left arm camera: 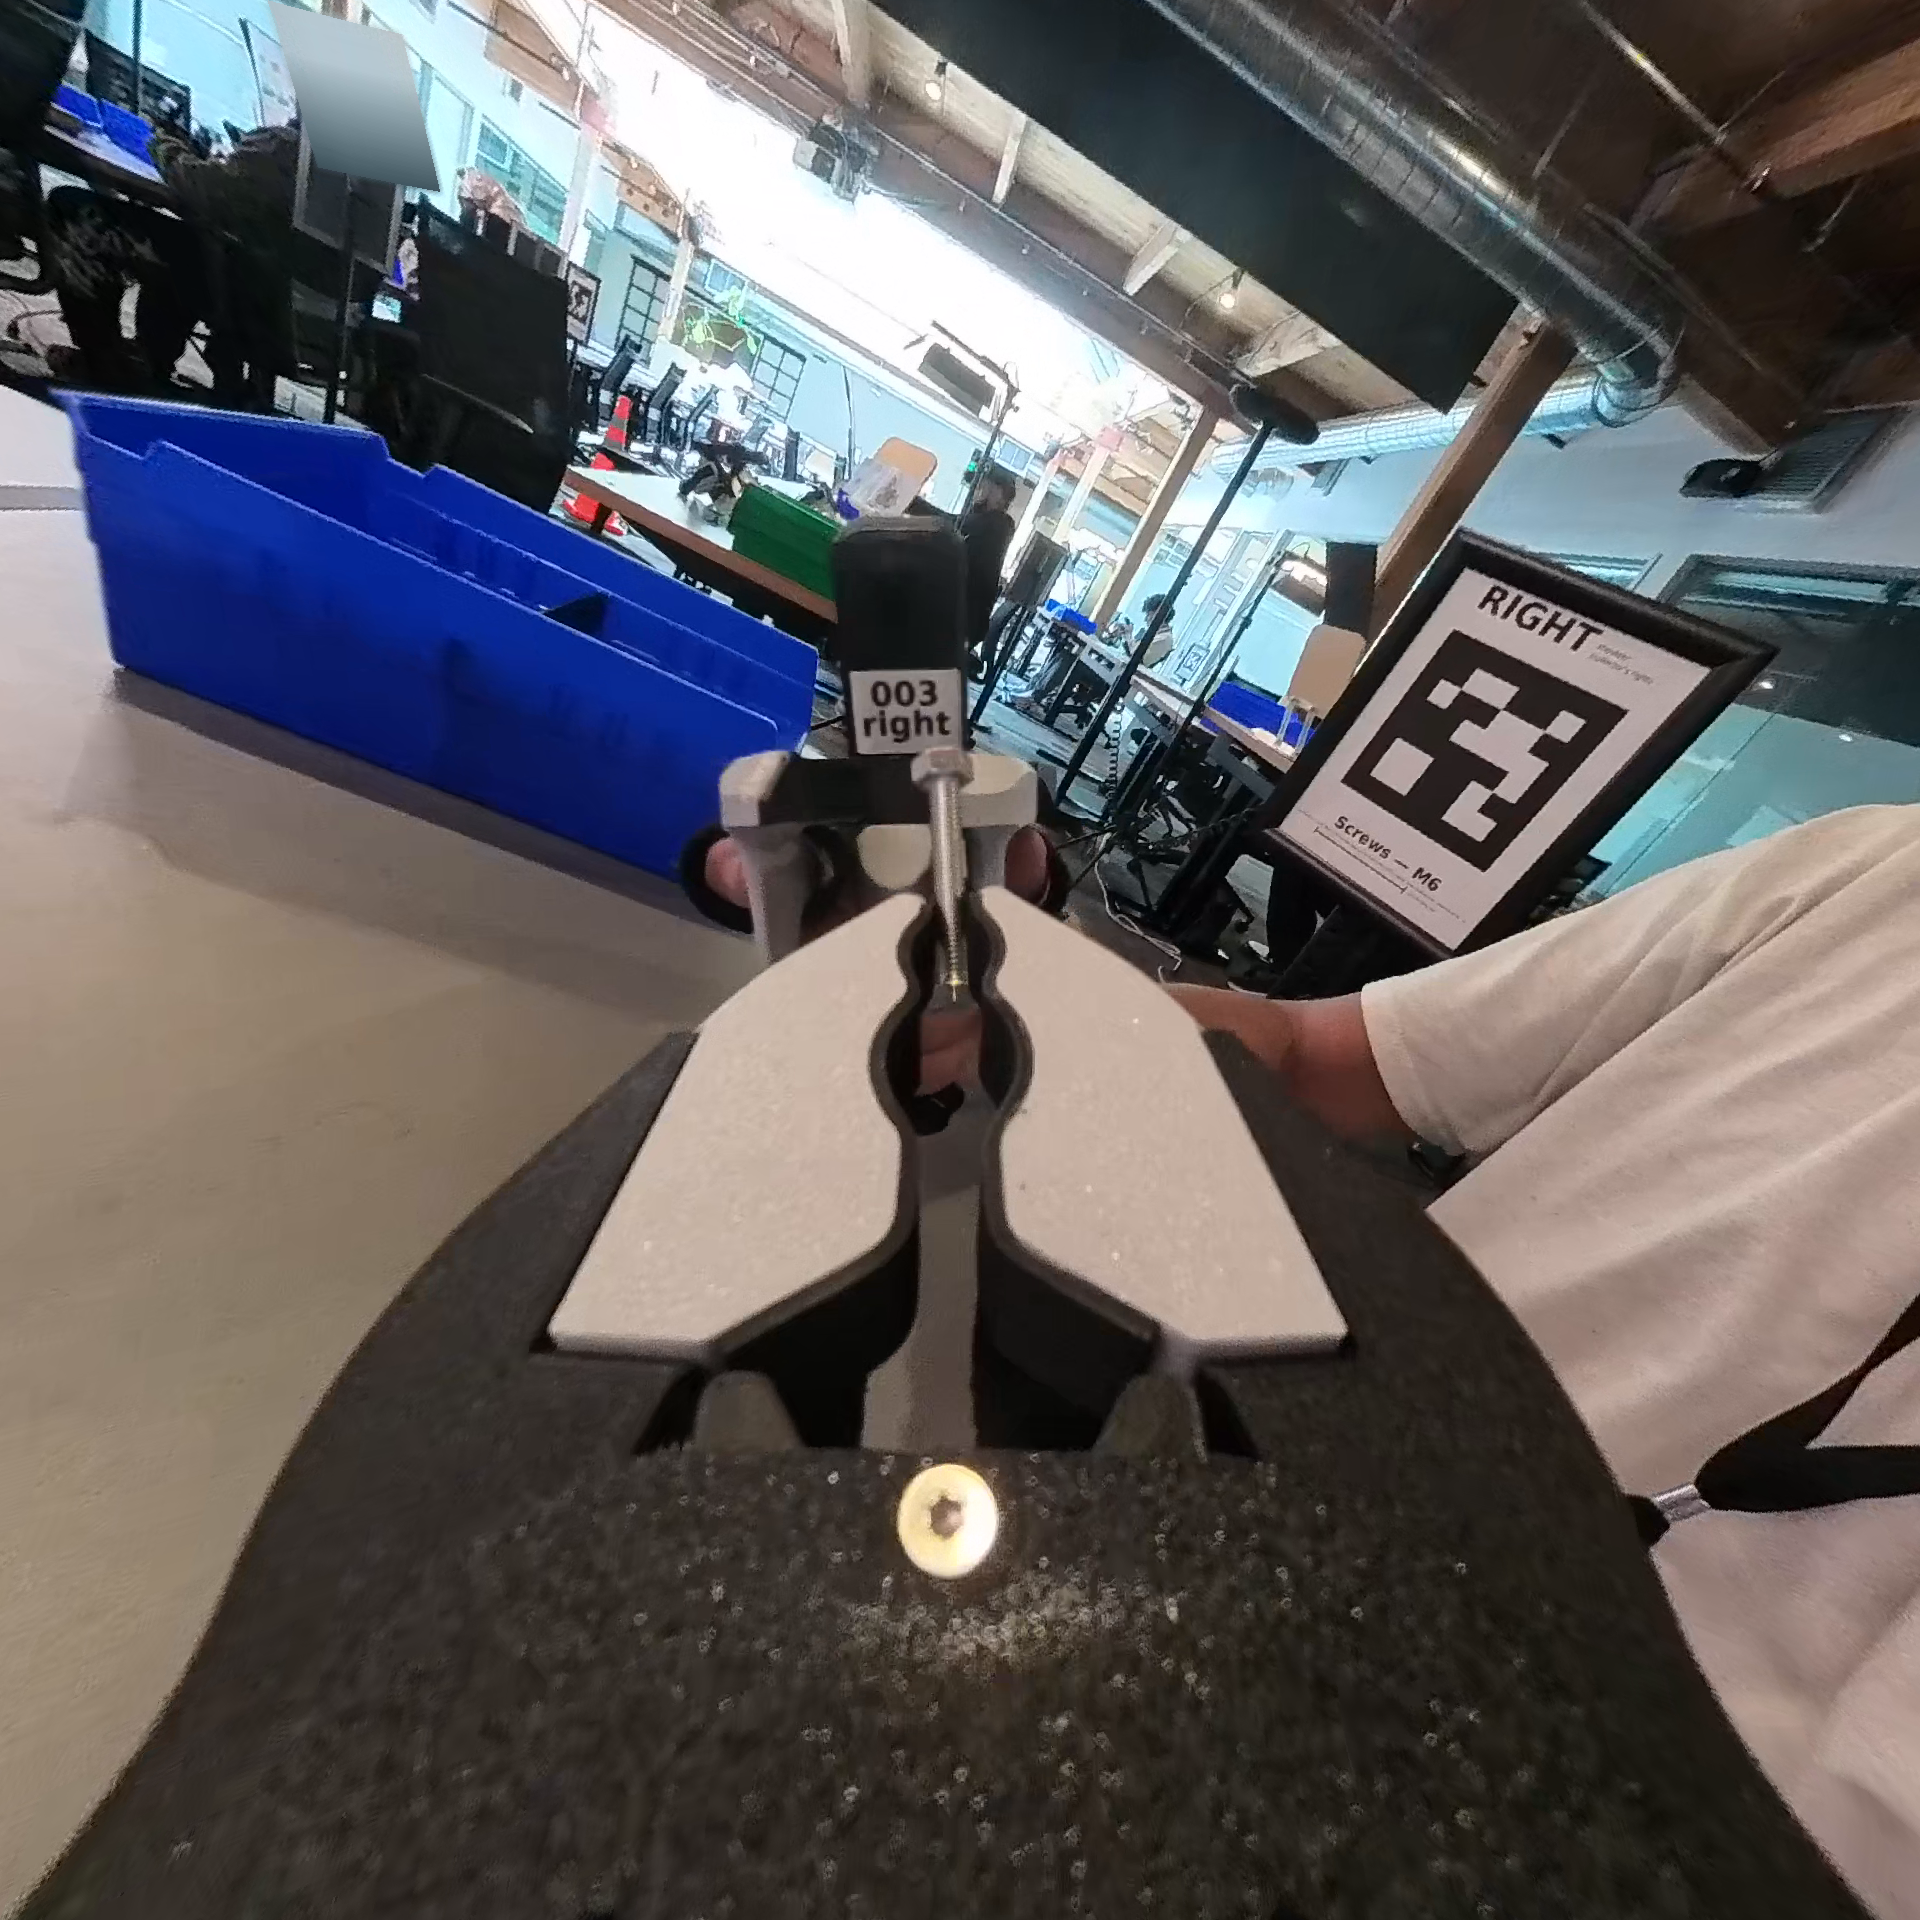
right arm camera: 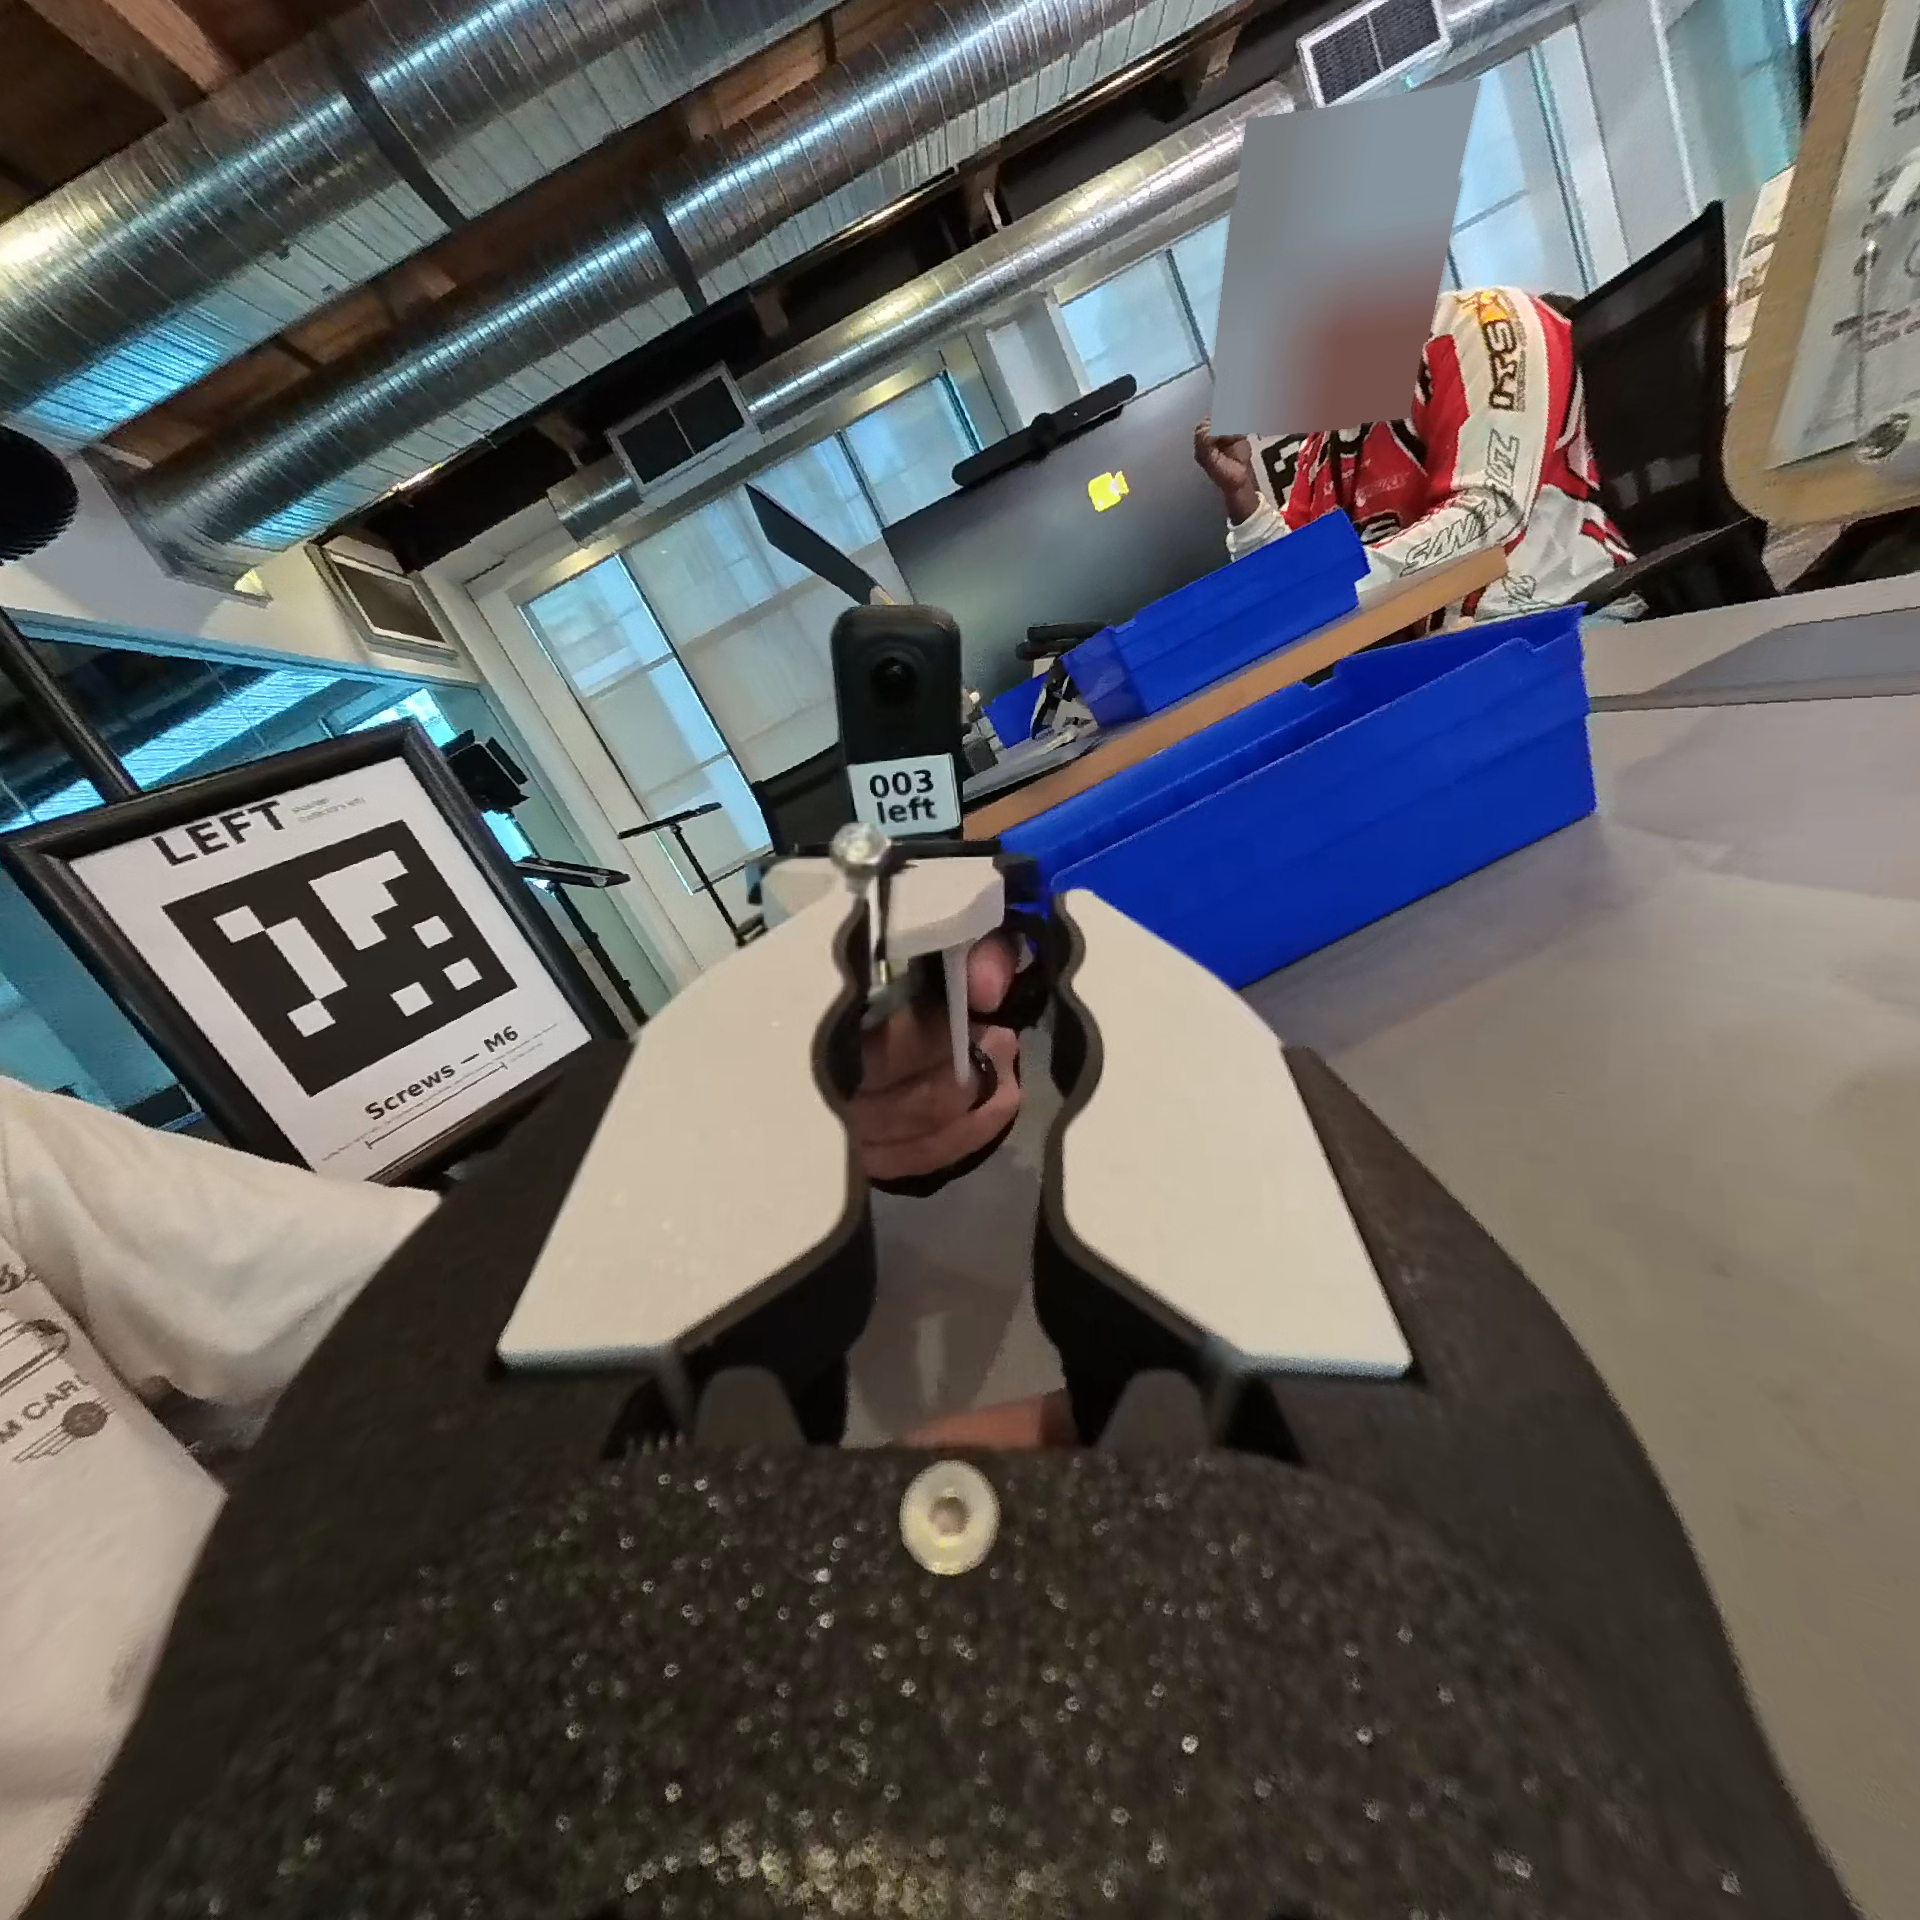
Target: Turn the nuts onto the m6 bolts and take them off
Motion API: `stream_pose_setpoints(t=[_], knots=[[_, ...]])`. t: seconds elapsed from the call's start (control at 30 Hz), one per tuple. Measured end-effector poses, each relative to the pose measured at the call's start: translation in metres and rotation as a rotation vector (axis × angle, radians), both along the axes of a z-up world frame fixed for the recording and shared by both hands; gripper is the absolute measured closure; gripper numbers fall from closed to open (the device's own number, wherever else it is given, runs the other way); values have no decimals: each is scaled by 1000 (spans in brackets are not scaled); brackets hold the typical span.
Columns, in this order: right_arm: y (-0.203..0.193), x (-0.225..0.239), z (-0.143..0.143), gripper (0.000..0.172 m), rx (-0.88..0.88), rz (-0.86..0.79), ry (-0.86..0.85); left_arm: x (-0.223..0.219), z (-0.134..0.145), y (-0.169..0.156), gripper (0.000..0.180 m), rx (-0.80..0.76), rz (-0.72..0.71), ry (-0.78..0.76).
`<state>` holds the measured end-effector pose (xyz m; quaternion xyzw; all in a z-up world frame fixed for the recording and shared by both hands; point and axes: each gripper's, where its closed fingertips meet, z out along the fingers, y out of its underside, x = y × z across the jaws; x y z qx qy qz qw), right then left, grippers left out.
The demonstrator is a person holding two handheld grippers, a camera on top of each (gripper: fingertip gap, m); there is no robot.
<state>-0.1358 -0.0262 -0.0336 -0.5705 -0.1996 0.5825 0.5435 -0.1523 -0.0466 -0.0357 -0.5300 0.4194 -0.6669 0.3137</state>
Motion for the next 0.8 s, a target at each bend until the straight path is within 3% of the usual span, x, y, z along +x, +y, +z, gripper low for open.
stream_pose_setpoints(t=[0.33, 0.43, 0.57, 0.7, 0.8], knots=[[-12, -8, 11, 146, 43, 40, -11, 0, -3, 0, 175, 12, 1, 18], [-13, -8, 11, 162, 44, 54, -1, 1, -4, -2, 175, 13, -7, 23], [-15, -7, 9, 163, 43, 92, -7, 2, -5, -5, 176, 7, -27, 26], [-29, -9, 15, 163, 146, 141, -21, 0, 1, -18, 176, -75, -145, -19], [-38, -9, 13, 164, 307, 120, -155, -2, 2, -25, 176, -178, -250, -62]])
